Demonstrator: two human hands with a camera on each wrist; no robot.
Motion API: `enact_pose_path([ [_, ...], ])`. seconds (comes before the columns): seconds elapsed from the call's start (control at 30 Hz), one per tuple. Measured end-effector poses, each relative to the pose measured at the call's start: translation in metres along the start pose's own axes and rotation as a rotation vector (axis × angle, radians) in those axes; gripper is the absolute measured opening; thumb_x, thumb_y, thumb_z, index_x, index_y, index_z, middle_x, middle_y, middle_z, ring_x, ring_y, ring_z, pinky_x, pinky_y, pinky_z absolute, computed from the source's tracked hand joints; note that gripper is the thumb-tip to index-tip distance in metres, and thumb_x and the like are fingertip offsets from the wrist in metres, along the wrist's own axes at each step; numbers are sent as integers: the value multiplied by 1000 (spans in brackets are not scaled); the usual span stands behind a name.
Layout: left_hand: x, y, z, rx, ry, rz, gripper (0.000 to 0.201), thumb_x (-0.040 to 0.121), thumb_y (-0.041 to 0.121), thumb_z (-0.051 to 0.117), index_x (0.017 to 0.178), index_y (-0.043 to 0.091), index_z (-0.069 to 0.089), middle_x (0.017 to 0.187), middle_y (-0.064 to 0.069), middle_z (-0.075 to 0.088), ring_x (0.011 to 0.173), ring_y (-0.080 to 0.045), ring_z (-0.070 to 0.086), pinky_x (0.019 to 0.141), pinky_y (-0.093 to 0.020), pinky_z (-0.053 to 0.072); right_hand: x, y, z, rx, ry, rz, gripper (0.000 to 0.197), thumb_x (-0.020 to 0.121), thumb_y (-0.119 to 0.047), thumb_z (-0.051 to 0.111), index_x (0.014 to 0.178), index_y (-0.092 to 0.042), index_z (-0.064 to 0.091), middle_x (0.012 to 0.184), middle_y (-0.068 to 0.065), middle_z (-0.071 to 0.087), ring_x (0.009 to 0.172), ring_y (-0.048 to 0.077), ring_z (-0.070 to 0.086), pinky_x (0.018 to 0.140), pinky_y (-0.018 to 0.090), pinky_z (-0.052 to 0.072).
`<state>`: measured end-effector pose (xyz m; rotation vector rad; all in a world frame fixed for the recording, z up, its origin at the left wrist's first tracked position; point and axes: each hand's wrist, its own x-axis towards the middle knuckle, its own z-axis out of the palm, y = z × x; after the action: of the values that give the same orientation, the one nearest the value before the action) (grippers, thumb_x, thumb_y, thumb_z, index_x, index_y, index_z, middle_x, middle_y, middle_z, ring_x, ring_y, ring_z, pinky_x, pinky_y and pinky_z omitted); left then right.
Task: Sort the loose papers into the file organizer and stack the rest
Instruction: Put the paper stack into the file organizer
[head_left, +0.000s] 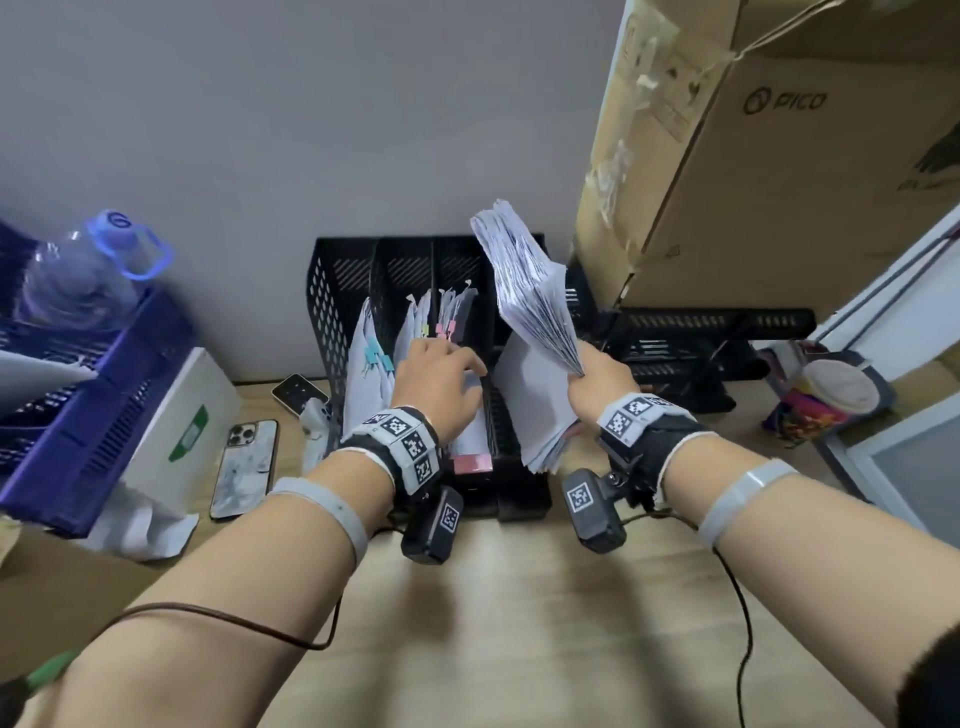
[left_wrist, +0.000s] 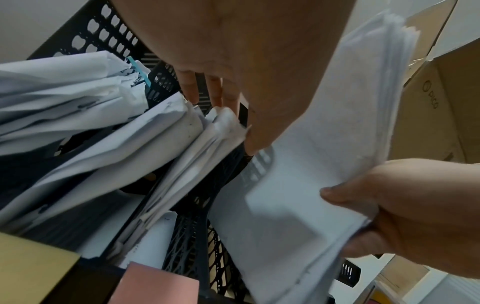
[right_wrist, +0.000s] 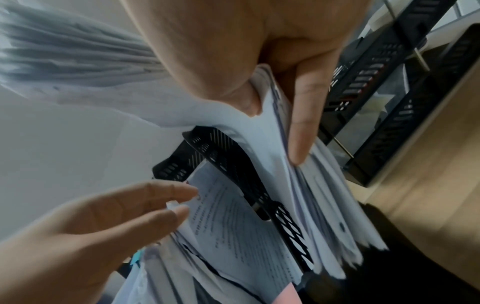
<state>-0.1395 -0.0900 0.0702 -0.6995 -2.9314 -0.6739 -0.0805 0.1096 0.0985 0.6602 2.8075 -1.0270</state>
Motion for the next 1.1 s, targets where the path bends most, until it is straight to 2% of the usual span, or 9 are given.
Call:
enact_pose_path([
  [0.13, 4, -8, 2, -41, 17, 16, 20, 88, 32, 58, 107, 32, 65, 115, 7, 60, 123, -20, 41, 104, -39, 39, 19, -7, 30, 94, 36, 49, 62, 89, -10, 38, 140, -45, 35, 111, 16, 60, 92, 40, 62, 80, 41, 54],
  [0.33, 5, -13, 6, -61, 38, 31, 20, 88, 33, 59, 106, 31, 67, 113, 8, 61, 124, -20, 41, 104, -38, 39, 27, 11, 69, 209, 14, 133, 53, 93, -13, 43, 142, -31, 36, 116, 16, 63, 102, 40, 61, 82, 32, 45],
  [0.43, 6, -13, 9, -76, 31, 31, 18, 87, 33, 60, 103, 32, 67, 111, 9, 60, 122, -20, 41, 103, -40, 40, 24, 13, 78, 329, -13, 235, 51, 86, -28, 57, 134, -26, 39, 115, 16, 64, 99, 40, 63, 89, 45, 54],
  [0.5, 5, -12, 12, -84, 32, 31, 17, 85, 33, 61, 101, 32, 67, 110, 9, 60, 120, -21, 41, 102, -41, 41, 22, 16, 81, 373, 21, 231, 62, 79, -41, 66, 133, -21, 43, 122, 12, 64, 107, 35, 63, 95, 45, 53],
  [0.6, 4, -7, 14, -80, 35, 21, 19, 86, 32, 61, 103, 30, 68, 111, 7, 60, 122, -22, 40, 102, -40, 39, 17, 12, 73, 360, 147, 78, 74, 70, -52, 74, 129, -17, 45, 123, 4, 59, 110, 23, 60, 96, 35, 50],
  [0.73, 1, 2, 15, -47, 31, 1, 23, 86, 33, 60, 107, 30, 67, 114, 6, 60, 124, -23, 39, 105, -40, 38, 9, 7, 53, 297, 247, -135, 71, 75, -43, 77, 130, -21, 39, 123, 0, 42, 96, 12, 50, 86, 25, 42],
  [0.9, -9, 22, 7, -45, -64, -71, 29, 86, 33, 59, 115, 29, 65, 121, 4, 61, 128, -23, 40, 109, -41, 36, -1, 14, 32, 96, 73, -93, 72, 80, -34, 73, 135, -14, 31, 132, 15, 41, 112, 34, 56, 88, 33, 45],
  [1.0, -17, 38, -1, -115, -76, -143, 30, 83, 35, 56, 111, 32, 66, 120, 4, 65, 124, -21, 48, 107, -43, 42, -8, 21, 12, 141, 43, -223, 86, 75, -32, 79, 142, -20, 26, 134, 12, 39, 110, 29, 56, 87, 27, 44],
  [1.1, -26, 56, -12, -207, -30, -226, 28, 83, 29, 59, 110, 32, 66, 123, 1, 65, 122, -20, 54, 105, -42, 45, -22, 22, -19, 169, -18, -359, 95, 74, -35, 81, 147, -31, 20, 135, 10, 38, 113, 22, 55, 99, 32, 46],
])
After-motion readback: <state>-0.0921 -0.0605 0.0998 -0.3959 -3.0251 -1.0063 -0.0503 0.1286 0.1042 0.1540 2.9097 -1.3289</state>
